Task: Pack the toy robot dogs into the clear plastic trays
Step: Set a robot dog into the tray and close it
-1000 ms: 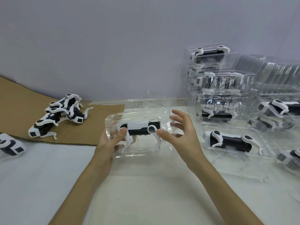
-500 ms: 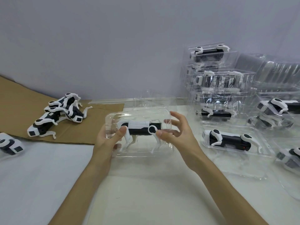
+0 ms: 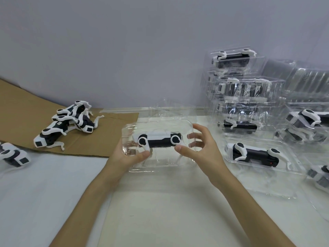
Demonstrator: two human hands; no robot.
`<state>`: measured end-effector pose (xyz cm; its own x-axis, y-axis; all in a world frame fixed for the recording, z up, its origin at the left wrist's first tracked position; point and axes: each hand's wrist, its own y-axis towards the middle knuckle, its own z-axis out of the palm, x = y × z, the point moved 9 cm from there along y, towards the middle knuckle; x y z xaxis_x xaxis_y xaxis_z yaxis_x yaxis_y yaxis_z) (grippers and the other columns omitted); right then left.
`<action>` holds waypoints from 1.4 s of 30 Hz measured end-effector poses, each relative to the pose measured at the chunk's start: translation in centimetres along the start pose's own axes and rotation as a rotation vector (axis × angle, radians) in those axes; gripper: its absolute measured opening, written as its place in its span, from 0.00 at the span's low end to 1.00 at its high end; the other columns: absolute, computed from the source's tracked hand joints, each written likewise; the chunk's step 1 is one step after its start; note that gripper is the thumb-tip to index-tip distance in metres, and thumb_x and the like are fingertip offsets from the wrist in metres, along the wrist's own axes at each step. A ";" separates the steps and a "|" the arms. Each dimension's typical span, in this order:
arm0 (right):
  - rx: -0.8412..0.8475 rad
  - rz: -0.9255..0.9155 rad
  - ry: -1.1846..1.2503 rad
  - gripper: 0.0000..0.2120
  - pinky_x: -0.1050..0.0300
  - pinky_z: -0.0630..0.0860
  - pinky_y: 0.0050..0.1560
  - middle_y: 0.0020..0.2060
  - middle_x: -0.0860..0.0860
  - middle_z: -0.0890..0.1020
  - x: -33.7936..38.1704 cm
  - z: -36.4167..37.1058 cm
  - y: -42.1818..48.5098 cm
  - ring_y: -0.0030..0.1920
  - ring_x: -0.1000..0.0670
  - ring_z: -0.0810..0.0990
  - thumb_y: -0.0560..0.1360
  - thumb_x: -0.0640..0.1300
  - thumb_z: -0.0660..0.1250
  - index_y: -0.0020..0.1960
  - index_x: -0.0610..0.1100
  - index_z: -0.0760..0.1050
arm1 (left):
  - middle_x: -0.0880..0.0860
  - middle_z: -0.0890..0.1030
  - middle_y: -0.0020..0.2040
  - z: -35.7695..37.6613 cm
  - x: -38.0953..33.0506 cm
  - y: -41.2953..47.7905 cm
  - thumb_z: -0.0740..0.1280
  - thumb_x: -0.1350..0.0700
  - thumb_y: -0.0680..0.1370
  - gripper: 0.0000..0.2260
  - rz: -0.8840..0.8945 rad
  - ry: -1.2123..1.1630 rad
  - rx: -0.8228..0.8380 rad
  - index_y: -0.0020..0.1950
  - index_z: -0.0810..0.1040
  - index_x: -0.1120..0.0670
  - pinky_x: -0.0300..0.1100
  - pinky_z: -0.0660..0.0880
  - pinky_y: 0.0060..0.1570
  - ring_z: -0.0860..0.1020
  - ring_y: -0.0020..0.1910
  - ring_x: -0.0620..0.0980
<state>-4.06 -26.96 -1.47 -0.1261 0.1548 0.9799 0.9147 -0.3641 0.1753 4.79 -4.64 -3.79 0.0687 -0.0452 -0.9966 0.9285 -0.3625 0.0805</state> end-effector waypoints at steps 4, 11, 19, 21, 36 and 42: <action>0.075 0.035 0.022 0.36 0.64 0.74 0.44 0.57 0.57 0.77 0.0 0.5 0.0 0.48 0.61 0.80 0.61 0.59 0.81 0.62 0.72 0.66 | 0.61 0.79 0.61 -0.6 -0.1 0.1 0.82 0.44 0.55 0.41 0.034 0.041 -0.044 0.67 0.74 0.47 0.62 0.76 0.63 0.78 0.60 0.65; -0.007 0.040 0.055 0.37 0.68 0.75 0.44 0.52 0.52 0.73 0.0 -0.4 0.1 0.43 0.58 0.76 0.56 0.59 0.81 0.60 0.72 0.67 | 0.46 0.77 0.55 0.2 -0.4 -0.1 0.80 0.38 0.53 0.48 0.076 0.190 -0.072 0.71 0.70 0.44 0.34 0.77 0.36 0.78 0.45 0.42; -0.044 0.097 0.054 0.41 0.62 0.73 0.46 0.54 0.51 0.74 -0.3 -0.4 -0.1 0.48 0.52 0.77 0.58 0.59 0.83 0.65 0.65 0.67 | 0.44 0.77 0.52 0.0 0.2 -0.2 0.79 0.37 0.51 0.39 -0.016 0.172 -0.088 0.61 0.74 0.41 0.41 0.76 0.40 0.77 0.42 0.38; -0.009 0.154 0.082 0.42 0.58 0.76 0.44 0.56 0.49 0.76 -0.5 -0.1 -0.1 0.48 0.51 0.81 0.58 0.58 0.83 0.67 0.62 0.67 | 0.47 0.79 0.53 0.5 0.7 -0.3 0.79 0.39 0.53 0.39 -0.082 0.087 -0.047 0.62 0.75 0.44 0.40 0.76 0.42 0.80 0.43 0.40; -0.117 0.143 -0.206 0.29 0.55 0.67 0.67 0.72 0.56 0.70 -1.3 -0.9 -0.2 0.71 0.54 0.70 0.77 0.50 0.70 0.76 0.55 0.65 | 0.41 0.74 0.70 -0.3 0.1 -0.4 0.73 0.47 0.76 0.23 -0.053 0.210 -0.192 0.70 0.73 0.41 0.43 0.69 0.65 0.71 0.68 0.40; -0.118 -0.289 -0.531 0.18 0.59 0.69 0.69 0.62 0.60 0.79 3.0 0.6 -1.5 0.62 0.63 0.74 0.78 0.38 0.65 0.65 0.50 0.78 | 0.41 0.76 0.68 1.4 -4.9 -2.2 0.67 0.51 0.78 0.13 0.418 0.544 -0.204 0.61 0.82 0.45 0.52 0.67 0.72 0.71 0.70 0.39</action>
<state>-5.53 -25.39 1.13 -0.1267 0.6877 0.7148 0.8194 -0.3335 0.4662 1.96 -4.92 0.90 0.5567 0.3475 -0.7545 0.8307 -0.2322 0.5060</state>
